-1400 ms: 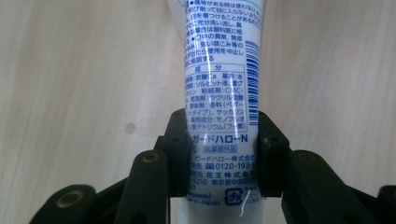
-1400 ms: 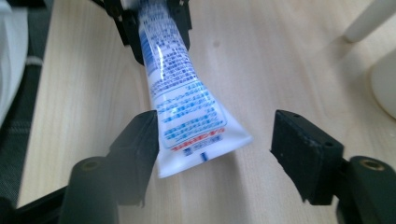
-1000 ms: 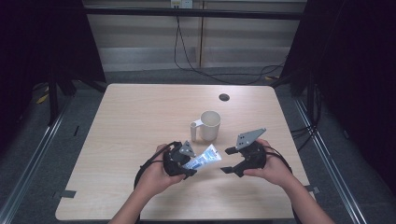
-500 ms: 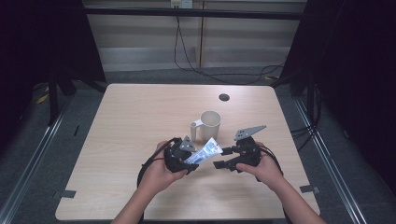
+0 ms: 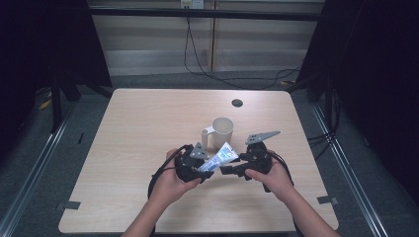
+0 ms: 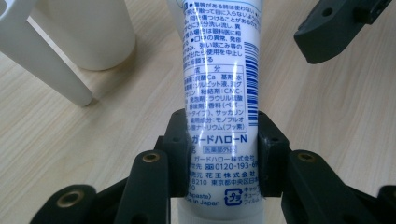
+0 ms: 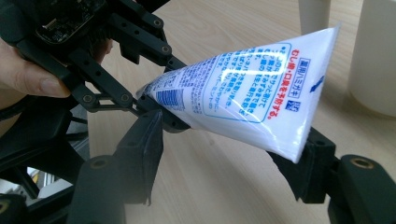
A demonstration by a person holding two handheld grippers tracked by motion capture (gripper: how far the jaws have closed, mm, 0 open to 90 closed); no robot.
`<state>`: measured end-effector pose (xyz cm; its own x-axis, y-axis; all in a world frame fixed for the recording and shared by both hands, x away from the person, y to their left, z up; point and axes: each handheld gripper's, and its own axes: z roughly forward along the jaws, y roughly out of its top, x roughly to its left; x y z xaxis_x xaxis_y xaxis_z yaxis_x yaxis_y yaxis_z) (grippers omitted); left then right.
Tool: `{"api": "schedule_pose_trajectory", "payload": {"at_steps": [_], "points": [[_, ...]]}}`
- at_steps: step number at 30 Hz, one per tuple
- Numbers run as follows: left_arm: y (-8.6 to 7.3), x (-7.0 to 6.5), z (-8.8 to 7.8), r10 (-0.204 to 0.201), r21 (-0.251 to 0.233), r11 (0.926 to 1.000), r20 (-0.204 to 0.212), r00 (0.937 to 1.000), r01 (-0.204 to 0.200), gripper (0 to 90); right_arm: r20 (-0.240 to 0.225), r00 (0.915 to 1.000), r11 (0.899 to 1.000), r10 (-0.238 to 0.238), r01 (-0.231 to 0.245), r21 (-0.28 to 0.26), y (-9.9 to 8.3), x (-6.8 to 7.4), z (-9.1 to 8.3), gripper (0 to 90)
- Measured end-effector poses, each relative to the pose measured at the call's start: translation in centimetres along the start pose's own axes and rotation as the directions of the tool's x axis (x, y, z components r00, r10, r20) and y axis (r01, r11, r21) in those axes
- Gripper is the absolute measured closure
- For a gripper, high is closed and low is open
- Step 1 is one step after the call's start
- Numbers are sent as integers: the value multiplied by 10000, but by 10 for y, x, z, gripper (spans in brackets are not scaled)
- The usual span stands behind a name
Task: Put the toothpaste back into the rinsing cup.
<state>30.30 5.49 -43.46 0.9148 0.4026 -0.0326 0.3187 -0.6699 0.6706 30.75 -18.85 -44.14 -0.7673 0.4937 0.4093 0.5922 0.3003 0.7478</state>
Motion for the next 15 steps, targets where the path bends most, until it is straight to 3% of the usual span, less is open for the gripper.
{"api": "schedule_pose_trajectory", "payload": {"at_steps": [2,10,12,15], "points": [[0,1,0,-128,-112,9999,133,9998,130,640,-38,9999,9999,106,-106,68,1,0,-1,415],[2,-5,4,-563,-787,9953,3,9984,561,630,233,9971,9957,730,-715,-588,9,4,-1,481],[4,-6,5,-358,-578,9977,-118,9993,351,628,219,9959,9938,872,-855,-705,10,4,-1,501],[5,-8,8,-538,-544,9971,-73,9985,533,625,91,9936,9895,1124,-1111,-922,11,5,0,543]]}}
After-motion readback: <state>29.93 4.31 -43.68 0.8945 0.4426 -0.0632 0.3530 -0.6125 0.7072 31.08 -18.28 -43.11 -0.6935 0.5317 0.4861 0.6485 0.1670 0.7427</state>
